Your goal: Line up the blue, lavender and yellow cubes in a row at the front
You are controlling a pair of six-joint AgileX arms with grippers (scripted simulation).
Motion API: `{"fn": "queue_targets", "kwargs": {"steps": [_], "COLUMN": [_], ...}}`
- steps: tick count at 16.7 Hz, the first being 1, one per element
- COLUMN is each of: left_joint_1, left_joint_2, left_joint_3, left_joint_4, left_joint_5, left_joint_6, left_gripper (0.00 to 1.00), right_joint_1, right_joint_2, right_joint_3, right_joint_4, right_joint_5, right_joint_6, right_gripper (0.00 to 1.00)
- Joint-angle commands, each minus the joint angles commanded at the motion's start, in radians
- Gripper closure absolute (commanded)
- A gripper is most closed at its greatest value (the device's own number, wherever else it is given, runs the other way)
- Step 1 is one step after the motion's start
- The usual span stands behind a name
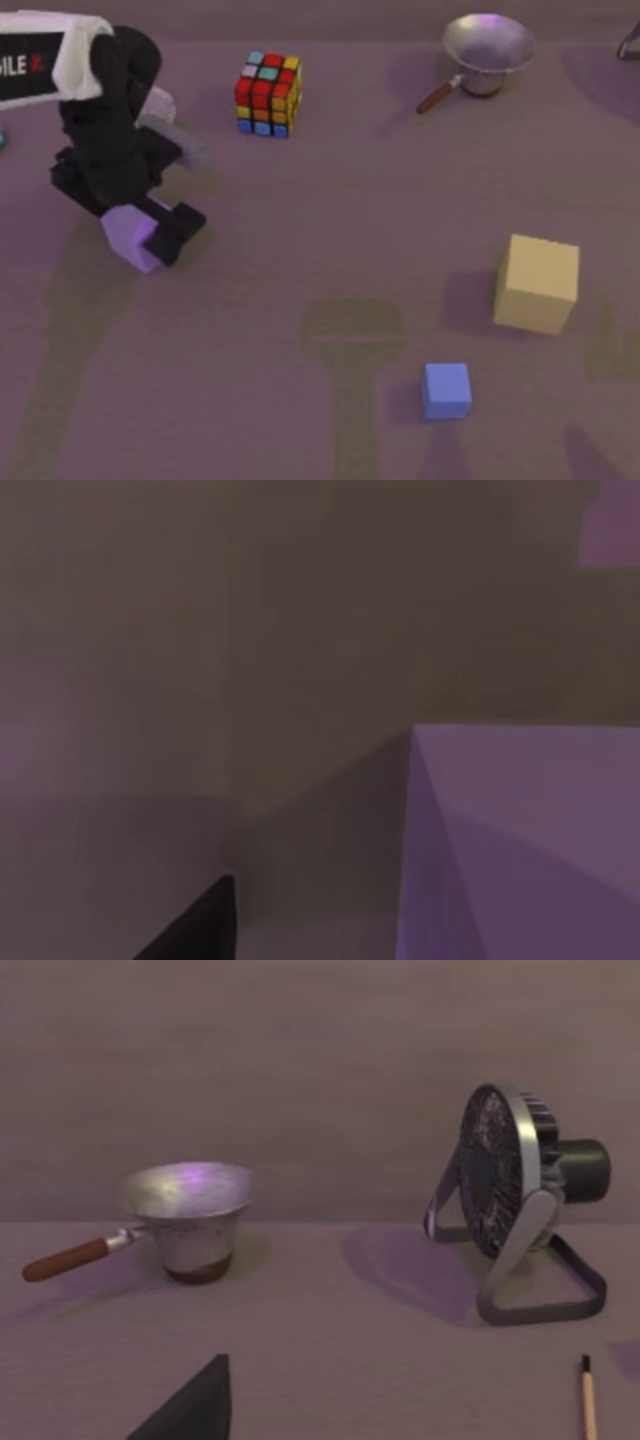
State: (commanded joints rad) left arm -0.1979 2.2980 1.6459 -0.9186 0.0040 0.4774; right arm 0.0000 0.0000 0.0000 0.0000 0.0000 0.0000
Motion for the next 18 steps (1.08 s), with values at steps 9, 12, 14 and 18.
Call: {"fn": "queue_targets", "kwargs": {"steps": [9,12,14,18], "left_joint_1": [0.0,0.0,0.0,0.0], "left_joint_2": [0.0,0.0,0.0,0.0], "left_joint_3": [0.0,0.0,0.0,0.0], "left_joint_4": [0.0,0.0,0.0,0.0], "left_joint_5": [0.0,0.0,0.0,0.0], "left_joint_6": [0.0,0.0,0.0,0.0], "left_gripper": [0.9,1.0,1.0,1.0], "right_joint_1": [0.0,0.0,0.0,0.0], "right_joint_2": [0.0,0.0,0.0,0.0], "right_joint_3": [0.0,0.0,0.0,0.0], "right_joint_4": [0.0,0.0,0.0,0.0], "right_joint_5": [0.0,0.0,0.0,0.0], "right_joint_6": [0.0,0.0,0.0,0.0], "right_gripper": [0.0,0.0,0.0,0.0]}}
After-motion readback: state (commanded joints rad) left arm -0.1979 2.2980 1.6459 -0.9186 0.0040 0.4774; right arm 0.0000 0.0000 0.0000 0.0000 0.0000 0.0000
